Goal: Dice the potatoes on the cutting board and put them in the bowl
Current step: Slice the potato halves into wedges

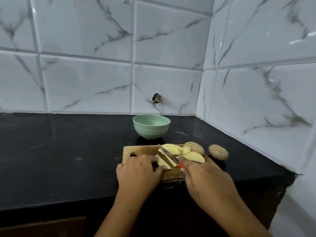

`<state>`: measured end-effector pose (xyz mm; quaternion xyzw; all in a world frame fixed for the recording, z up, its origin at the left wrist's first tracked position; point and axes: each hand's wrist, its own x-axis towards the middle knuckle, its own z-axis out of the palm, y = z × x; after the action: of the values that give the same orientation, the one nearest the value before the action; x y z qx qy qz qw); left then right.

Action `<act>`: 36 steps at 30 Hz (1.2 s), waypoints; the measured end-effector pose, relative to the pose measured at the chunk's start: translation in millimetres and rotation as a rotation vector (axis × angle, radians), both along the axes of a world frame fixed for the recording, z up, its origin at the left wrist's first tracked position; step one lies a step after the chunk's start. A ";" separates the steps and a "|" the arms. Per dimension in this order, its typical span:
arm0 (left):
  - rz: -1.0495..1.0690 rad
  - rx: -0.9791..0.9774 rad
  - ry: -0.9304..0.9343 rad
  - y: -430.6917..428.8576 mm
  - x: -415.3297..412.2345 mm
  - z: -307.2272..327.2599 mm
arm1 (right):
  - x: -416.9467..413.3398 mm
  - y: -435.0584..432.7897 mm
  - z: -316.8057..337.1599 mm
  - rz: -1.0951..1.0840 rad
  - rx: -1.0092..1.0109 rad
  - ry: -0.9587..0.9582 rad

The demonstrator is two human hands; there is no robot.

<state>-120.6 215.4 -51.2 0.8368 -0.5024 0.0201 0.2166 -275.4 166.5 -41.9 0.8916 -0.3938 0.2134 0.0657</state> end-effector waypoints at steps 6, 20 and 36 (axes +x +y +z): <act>0.011 -0.002 -0.021 -1.7 -0.6 -2.4 | 9.1 4.6 -10.3 0.043 0.049 0.034; 0.009 0.020 -0.027 -6.1 3.0 -3.1 | 47.6 -0.9 -3.7 -0.022 0.029 0.253; 0.005 -0.006 -0.089 0.4 -3.3 -10.1 | -14.7 -13.6 10.1 0.144 0.777 -0.290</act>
<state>-123.9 215.8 -61.4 0.8358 -0.5092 0.0593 0.1967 -290.1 152.9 -31.8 0.8360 -0.3870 0.1763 -0.3468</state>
